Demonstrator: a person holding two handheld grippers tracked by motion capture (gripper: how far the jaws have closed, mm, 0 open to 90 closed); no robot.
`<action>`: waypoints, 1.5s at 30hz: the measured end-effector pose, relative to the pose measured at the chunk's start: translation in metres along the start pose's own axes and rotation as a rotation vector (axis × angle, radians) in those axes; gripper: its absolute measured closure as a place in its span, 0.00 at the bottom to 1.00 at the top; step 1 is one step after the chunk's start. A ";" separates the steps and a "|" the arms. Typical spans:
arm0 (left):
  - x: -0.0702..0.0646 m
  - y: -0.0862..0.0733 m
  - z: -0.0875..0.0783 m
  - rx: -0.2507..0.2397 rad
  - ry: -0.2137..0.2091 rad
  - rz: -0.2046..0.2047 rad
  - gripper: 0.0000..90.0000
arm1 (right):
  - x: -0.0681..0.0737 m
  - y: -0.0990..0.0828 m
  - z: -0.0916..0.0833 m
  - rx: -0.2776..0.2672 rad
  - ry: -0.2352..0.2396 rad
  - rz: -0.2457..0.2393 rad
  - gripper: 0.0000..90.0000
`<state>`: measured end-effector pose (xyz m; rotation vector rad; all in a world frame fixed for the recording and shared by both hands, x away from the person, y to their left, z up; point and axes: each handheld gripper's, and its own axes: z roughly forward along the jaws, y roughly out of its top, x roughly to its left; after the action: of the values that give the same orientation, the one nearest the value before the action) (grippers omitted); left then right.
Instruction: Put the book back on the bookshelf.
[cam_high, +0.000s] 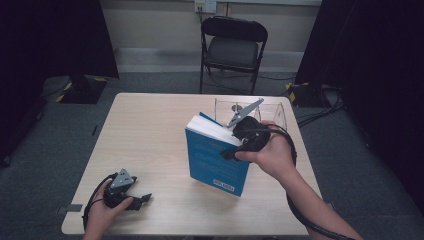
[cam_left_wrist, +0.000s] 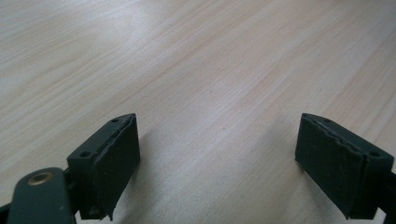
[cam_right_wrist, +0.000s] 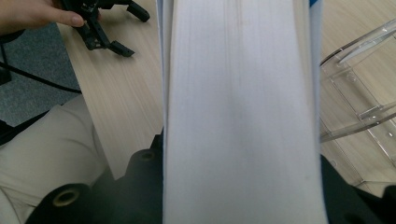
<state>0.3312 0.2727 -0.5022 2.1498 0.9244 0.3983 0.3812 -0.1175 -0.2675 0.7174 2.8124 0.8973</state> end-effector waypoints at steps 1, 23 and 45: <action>0.000 0.000 0.000 0.001 -0.001 0.000 0.15 | 0.000 -0.002 -0.001 -0.003 0.000 0.000 0.68; 0.000 0.000 0.000 0.000 -0.001 0.000 0.15 | -0.005 -0.021 -0.022 0.022 -0.032 0.024 0.68; 0.000 0.000 0.000 0.000 0.001 -0.001 0.15 | -0.014 -0.044 -0.039 0.025 -0.063 0.056 0.68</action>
<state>0.3310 0.2727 -0.5022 2.1496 0.9258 0.3983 0.3668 -0.1761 -0.2616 0.8170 2.7662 0.8334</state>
